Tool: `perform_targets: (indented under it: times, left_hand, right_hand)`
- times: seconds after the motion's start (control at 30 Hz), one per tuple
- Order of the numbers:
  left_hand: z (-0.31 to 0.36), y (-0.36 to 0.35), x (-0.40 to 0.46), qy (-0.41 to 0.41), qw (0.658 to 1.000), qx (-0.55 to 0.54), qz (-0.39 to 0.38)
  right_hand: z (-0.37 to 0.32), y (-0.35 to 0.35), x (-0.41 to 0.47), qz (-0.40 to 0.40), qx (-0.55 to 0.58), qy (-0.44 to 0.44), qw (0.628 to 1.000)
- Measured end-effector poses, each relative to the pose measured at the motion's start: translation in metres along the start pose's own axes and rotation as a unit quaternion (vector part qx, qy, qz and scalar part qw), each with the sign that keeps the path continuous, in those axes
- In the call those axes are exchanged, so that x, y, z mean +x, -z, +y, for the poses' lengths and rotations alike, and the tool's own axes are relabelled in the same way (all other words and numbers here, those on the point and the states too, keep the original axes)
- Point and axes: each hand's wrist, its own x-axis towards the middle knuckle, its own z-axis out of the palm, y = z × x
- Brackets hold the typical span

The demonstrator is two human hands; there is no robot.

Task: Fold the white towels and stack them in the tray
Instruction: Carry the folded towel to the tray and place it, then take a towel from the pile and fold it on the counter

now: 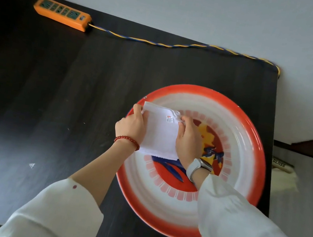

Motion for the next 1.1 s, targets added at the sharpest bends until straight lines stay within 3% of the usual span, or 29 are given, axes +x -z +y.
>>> perform_targets:
  times: [0.4, 0.7, 0.8, 0.9, 1.0, 1.1]
  left_hand:
    - [-0.004, 0.000, -0.008, -0.030, 0.999, 0.013, 0.009]
    - [-0.007, -0.005, -0.014, -0.028, 0.999, 0.003, 0.036]
    - [-0.012, -0.005, -0.015, -0.118, 0.980, 0.006, 0.161]
    - [-0.020, -0.013, -0.012, -0.271, 0.931, 0.054, 0.239]
    - [-0.019, -0.016, -0.010, -0.319, 0.926, 0.127, 0.157]
    - [-0.022, -0.014, -0.012, -0.257, 0.940, 0.226, 0.000]
  right_hand:
    - [0.002, -0.001, -0.008, 0.002, -0.016, 0.030, 0.999]
    - [0.006, -0.003, -0.010, -0.016, -0.070, -0.020, 0.997]
    - [-0.001, 0.006, -0.012, 0.032, -0.074, -0.039, 0.996]
    - [-0.005, 0.012, -0.017, 0.083, -0.130, 0.110, 0.982]
    - [-0.005, 0.003, -0.018, 0.013, -0.224, 0.224, 0.948]
    - [-0.002, -0.005, -0.016, -0.105, -0.322, 0.164, 0.926]
